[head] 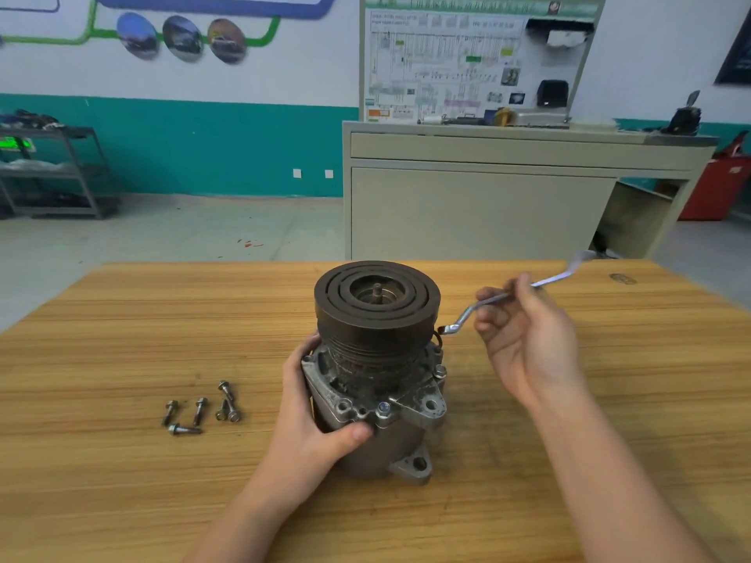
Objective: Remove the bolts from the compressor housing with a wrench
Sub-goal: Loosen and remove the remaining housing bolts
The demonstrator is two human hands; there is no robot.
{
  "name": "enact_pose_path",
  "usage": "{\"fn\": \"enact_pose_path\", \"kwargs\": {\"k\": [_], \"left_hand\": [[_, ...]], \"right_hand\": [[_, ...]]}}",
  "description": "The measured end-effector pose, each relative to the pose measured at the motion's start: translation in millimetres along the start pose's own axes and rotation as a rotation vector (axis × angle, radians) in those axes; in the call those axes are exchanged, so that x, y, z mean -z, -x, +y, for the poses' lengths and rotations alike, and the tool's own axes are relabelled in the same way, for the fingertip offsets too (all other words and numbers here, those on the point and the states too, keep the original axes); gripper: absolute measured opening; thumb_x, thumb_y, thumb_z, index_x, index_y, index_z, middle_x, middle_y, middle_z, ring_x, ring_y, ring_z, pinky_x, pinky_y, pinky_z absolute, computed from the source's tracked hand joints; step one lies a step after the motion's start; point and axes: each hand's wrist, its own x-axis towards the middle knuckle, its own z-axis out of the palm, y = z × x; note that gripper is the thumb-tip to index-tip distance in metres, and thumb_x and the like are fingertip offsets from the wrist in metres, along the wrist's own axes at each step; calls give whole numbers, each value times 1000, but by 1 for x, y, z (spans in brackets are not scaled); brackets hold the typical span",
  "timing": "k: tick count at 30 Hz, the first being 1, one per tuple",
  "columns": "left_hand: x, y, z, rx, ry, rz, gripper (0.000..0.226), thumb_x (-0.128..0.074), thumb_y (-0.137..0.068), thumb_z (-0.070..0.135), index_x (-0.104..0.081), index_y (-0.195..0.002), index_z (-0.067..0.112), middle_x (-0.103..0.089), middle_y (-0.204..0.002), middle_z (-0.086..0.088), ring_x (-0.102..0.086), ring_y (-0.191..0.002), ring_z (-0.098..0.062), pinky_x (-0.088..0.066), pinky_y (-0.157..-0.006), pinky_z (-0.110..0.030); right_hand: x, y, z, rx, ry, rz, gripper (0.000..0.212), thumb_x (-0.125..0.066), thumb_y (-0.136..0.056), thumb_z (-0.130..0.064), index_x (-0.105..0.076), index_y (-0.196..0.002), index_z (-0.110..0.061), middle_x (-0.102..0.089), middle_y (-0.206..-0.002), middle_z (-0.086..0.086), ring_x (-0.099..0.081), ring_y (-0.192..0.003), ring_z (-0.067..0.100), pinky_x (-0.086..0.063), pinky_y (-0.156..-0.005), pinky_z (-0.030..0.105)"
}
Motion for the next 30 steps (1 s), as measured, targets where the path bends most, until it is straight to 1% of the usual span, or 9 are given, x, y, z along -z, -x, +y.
{"fn": "enact_pose_path", "kwargs": {"k": [6, 13, 17, 20, 22, 24, 26, 28, 30], "left_hand": [[0, 0, 1, -5, -12, 10, 91, -72, -49, 79, -23, -125, 67, -41, -131, 37, -39, -125, 12, -34, -93, -1], [0, 0, 3, 14, -8, -5, 94, -72, -46, 80, -23, -125, 67, -43, -130, 35, -42, -124, 10, -36, -92, -2], [0, 0, 3, 22, -9, -3, 94, -72, -46, 80, -23, -125, 67, -43, -131, 34, -42, -125, 9, -36, -93, -2], [-1, 1, 3, 27, -11, 1, 94, -72, -45, 81, -23, -124, 67, -43, -129, 36, -42, -124, 10, -35, -92, -2], [-1, 1, 4, 30, -14, 4, 94, -71, -45, 82, -23, -124, 67, -43, -128, 37, -41, -124, 11, -35, -92, -2], [-1, 1, 5, 29, -16, 8, 97, -71, -45, 82, -23, -127, 62, -43, -128, 37, -41, -125, 10, -34, -94, -2], [-2, 1, 5, 28, -17, 11, 100, -73, -46, 80, -23, -129, 56, -43, -129, 36, -41, -125, 9, -33, -94, -3], [-2, 1, 5, 31, -20, 14, 99, -77, -47, 71, -23, -128, 56, -44, -128, 36, -42, -125, 8, -34, -94, -3], [-1, 0, 4, 34, -23, 11, 92, -77, -49, 58, -24, -124, 65, -45, -126, 37, -43, -124, 9, -35, -92, -2]], "right_hand": [[18, 54, 19, 577, 267, -32, 15, -47, -99, -38, -53, -91, -27, -70, -81, 7, -67, -58, 22, -53, -57, 27], [10, 84, 47, 934, 469, -203, 11, -43, -102, -31, -52, -107, -32, -64, -98, 10, -69, -68, 20, -56, -64, 32], [8, 89, 57, 992, 481, -134, 15, -38, -103, -32, -49, -99, -23, -65, -92, 0, -61, -59, 18, -51, -60, 29], [0, 73, 51, 801, 243, 112, 18, -34, -102, -24, -47, -90, -26, -63, -72, -1, -49, -43, 14, -39, -43, 18], [-2, 44, 40, 466, 72, 256, 20, -32, -101, -18, -46, -87, -19, -58, -55, -4, -43, -36, 10, -30, -36, 14], [-5, 12, 29, 46, 95, 237, 18, -32, -103, -16, -45, -92, -11, -52, -46, -3, -36, -31, 9, -25, -32, 16], [-9, -11, 25, -262, 318, 127, 20, -34, -104, -18, -46, -92, -7, -50, -43, -3, -32, -30, 8, -24, -30, 17], [-14, -20, 18, -362, 430, 18, 22, -37, -104, -18, -47, -89, -6, -52, -43, -1, -33, -29, 8, -26, -29, 17], [-18, -20, 5, -334, 327, 9, 17, -40, -102, -15, -47, -90, -6, -57, -47, 2, -38, -30, 9, -30, -30, 18]]}}
